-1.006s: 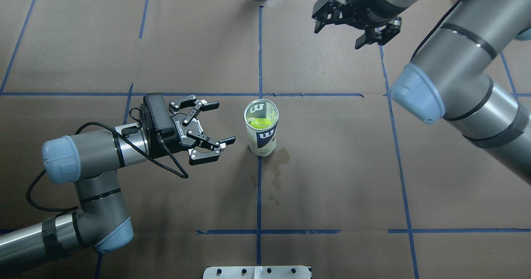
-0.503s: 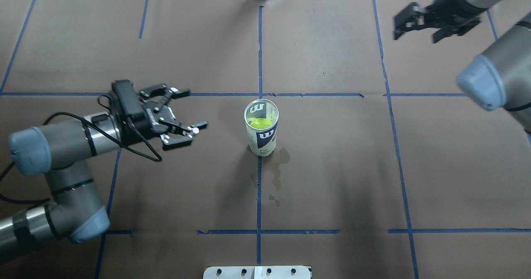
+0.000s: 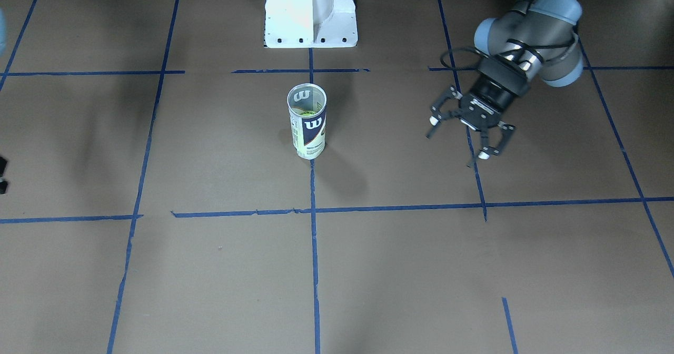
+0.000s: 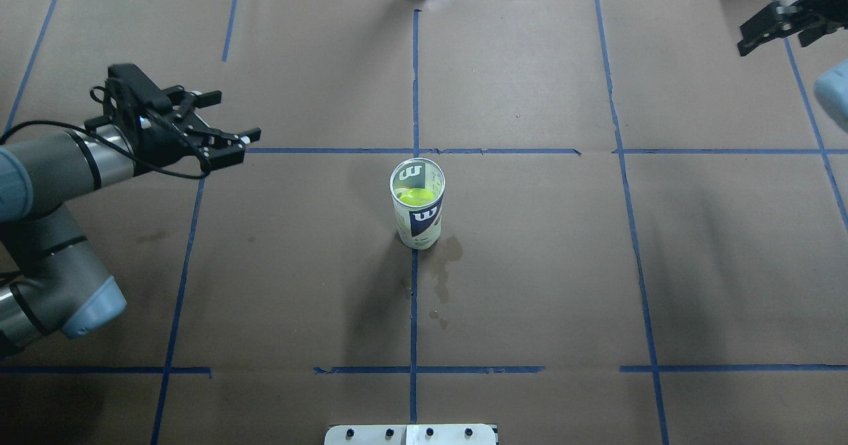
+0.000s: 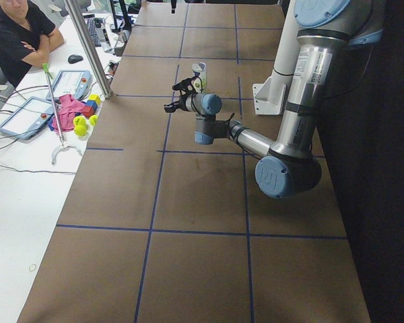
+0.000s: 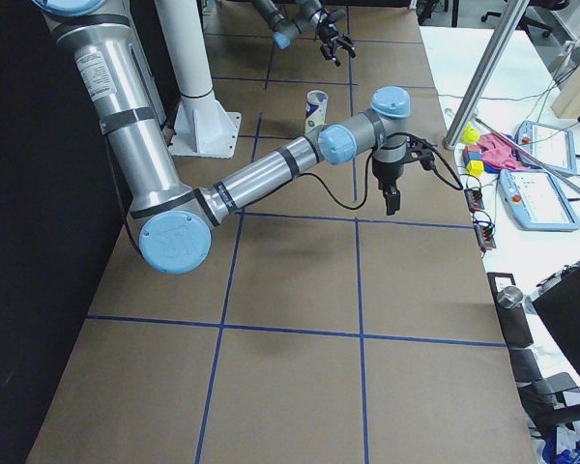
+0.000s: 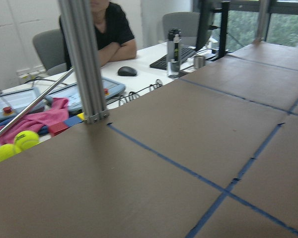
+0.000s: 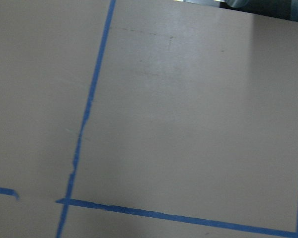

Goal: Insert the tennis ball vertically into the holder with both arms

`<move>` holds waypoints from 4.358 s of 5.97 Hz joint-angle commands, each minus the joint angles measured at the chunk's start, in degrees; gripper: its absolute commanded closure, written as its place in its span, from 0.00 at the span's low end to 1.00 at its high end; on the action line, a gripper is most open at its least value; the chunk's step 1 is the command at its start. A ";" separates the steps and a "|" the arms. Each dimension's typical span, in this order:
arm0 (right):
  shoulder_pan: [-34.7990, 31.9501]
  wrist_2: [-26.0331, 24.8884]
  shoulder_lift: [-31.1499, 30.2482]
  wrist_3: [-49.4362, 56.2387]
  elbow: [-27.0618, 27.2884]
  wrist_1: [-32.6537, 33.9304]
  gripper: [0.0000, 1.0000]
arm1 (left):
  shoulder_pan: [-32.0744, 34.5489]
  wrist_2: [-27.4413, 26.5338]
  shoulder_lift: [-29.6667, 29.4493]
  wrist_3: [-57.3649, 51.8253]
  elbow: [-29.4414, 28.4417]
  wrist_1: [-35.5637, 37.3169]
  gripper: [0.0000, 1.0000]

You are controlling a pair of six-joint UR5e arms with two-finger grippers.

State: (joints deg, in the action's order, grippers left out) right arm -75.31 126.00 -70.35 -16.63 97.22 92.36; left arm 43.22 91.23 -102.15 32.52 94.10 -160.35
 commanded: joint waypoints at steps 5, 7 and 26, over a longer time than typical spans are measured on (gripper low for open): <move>-9.76 2.41 -0.40 9.95 -15.46 -0.16 0.00 | 33.89 38.09 1.86 -4.51 -0.93 49.35 0.00; -10.03 2.58 -0.31 9.87 -17.58 -0.25 0.00 | 40.69 45.34 1.60 -19.30 2.21 67.91 0.00; -6.16 6.89 -19.89 8.55 -11.88 -15.54 0.00 | 40.80 49.46 10.91 -31.64 3.29 78.44 0.00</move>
State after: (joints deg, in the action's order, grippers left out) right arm -81.42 132.80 -88.54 -8.02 85.05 77.90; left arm 83.99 138.67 -91.90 1.13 97.54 -81.83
